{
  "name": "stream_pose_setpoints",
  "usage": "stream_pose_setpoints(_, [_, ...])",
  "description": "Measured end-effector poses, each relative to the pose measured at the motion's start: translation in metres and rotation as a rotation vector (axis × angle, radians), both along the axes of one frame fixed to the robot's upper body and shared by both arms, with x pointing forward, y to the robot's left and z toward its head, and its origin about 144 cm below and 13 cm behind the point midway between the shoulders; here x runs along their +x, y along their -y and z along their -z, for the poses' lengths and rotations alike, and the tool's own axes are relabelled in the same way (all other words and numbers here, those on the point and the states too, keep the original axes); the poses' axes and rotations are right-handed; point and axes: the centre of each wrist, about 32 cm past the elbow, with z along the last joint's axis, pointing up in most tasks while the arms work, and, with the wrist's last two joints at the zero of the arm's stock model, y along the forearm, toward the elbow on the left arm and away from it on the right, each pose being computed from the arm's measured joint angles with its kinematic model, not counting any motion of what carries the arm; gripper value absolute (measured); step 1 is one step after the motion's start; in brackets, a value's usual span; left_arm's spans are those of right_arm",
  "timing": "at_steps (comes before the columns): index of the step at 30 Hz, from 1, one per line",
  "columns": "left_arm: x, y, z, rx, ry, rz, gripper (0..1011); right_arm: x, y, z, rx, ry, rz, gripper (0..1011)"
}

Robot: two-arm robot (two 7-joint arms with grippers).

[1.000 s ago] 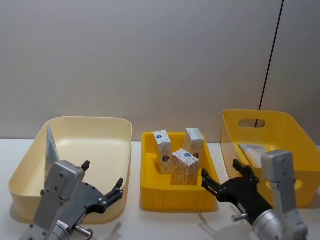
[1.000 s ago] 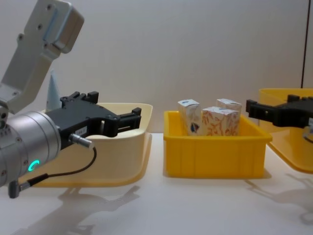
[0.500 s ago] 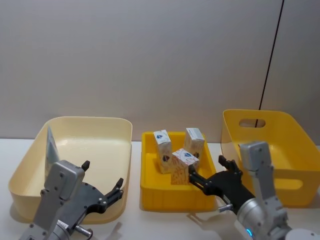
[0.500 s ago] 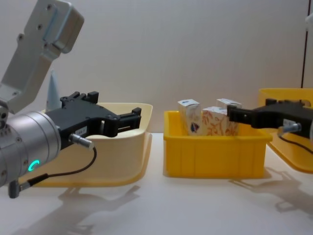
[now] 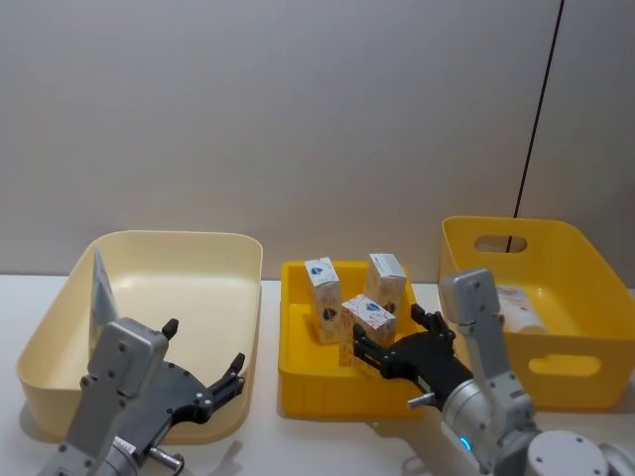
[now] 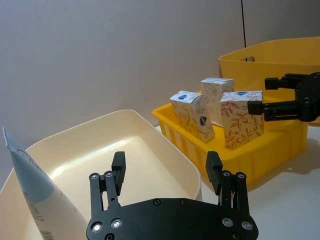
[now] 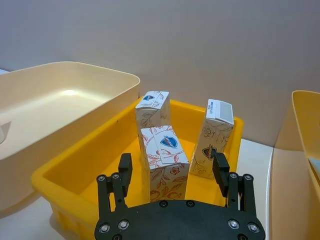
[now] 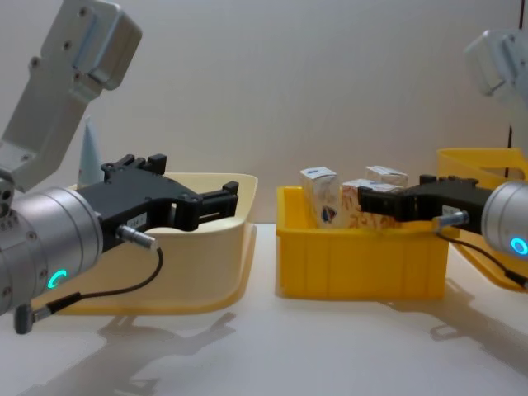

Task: Bimanual collaborative sorting of washing and personal care products

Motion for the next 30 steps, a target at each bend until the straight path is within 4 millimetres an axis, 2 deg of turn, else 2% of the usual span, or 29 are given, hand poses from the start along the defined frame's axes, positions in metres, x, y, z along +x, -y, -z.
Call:
stream_pose_setpoints(11, [0.0,0.0,0.0,0.0,0.0,0.0,999,0.014,-0.009,0.004,-0.013,-0.021,-0.001,1002])
stream_pose_setpoints(18, [0.0,0.0,0.0,0.0,0.0,0.0,1000,0.019,-0.013,0.005,-0.019,-0.029,-0.004,835])
stream_pose_setpoints(23, [0.0,0.0,0.0,0.0,0.0,0.0,1000,0.021,-0.015,0.006,-0.021,-0.032,-0.005,675])
stream_pose_setpoints(24, [0.0,0.0,0.0,0.0,0.0,0.0,1000,0.021,-0.015,0.006,-0.021,-0.032,-0.005,675])
stream_pose_setpoints(25, [0.0,0.0,0.0,0.0,0.0,0.0,1000,0.021,-0.015,0.006,-0.022,-0.033,-0.005,604])
stream_pose_setpoints(27, [0.0,0.0,0.0,0.0,0.0,0.0,1000,0.022,-0.016,0.006,-0.022,-0.034,-0.006,588])
stream_pose_setpoints(30, [0.0,0.0,0.0,0.0,0.0,0.0,1000,0.022,-0.016,0.006,-0.022,-0.034,-0.006,474])
